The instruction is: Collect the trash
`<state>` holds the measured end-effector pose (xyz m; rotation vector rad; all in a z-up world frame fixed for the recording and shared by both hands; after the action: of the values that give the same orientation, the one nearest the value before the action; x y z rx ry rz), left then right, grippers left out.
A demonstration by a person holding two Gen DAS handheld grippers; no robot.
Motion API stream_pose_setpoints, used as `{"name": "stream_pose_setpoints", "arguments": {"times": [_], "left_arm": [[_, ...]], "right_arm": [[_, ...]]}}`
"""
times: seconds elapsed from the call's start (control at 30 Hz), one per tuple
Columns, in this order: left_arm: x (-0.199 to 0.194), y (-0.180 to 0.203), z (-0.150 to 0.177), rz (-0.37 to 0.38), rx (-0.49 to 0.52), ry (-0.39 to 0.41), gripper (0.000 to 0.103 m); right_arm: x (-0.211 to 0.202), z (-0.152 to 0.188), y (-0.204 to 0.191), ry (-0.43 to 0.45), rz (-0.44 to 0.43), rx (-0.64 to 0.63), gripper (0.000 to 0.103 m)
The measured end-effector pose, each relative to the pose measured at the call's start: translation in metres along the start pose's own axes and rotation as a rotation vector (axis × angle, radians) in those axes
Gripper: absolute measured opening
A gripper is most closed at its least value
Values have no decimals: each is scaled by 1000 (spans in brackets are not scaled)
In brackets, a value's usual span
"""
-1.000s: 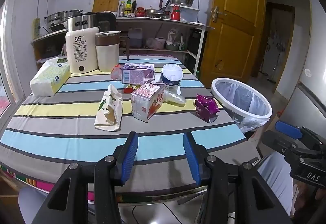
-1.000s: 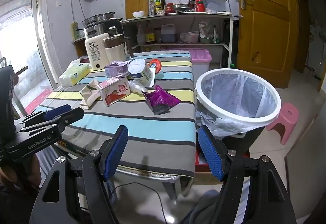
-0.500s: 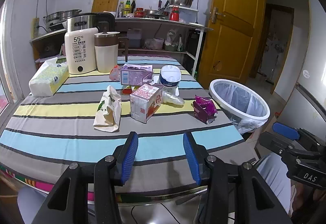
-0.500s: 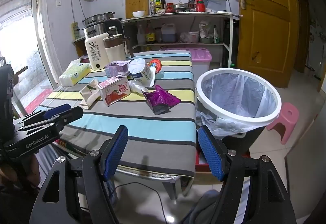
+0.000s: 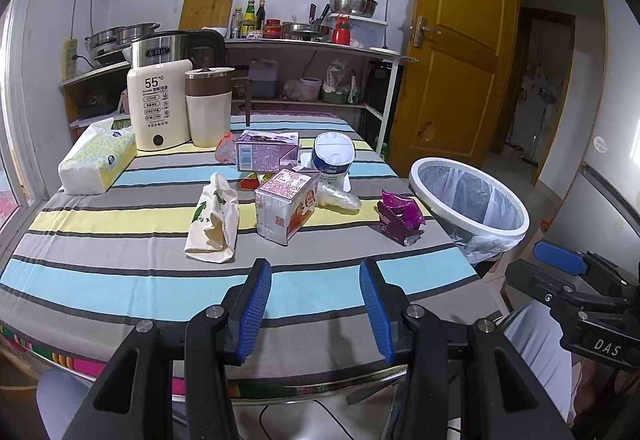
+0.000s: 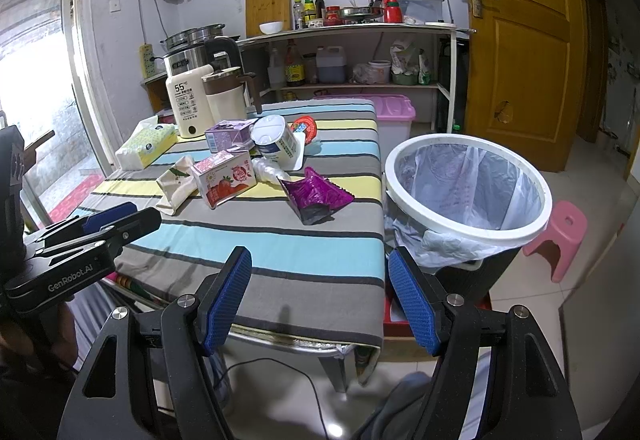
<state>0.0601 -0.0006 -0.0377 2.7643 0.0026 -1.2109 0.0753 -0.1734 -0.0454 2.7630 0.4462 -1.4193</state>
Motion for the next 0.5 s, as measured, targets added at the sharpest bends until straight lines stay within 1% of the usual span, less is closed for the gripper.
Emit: {"name": "stream_pose_setpoints", "arguments": {"times": [0.5], "left_arm": [[-2, 3, -1, 2, 5, 4, 46]], "right_arm": [[0, 1, 0, -1, -1, 1, 72]]}}
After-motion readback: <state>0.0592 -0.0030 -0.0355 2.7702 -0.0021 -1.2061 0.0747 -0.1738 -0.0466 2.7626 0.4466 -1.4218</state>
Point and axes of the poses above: each gripper's, at about its wrist camera, not at the fingertips, and x roughly the way its jaws point, y to its right, z to its underside, the point moved 8 cm from there along x, roughly the way its jaws point, and after that the axes turned 12 degrees about -y, right-handed, at the moved point
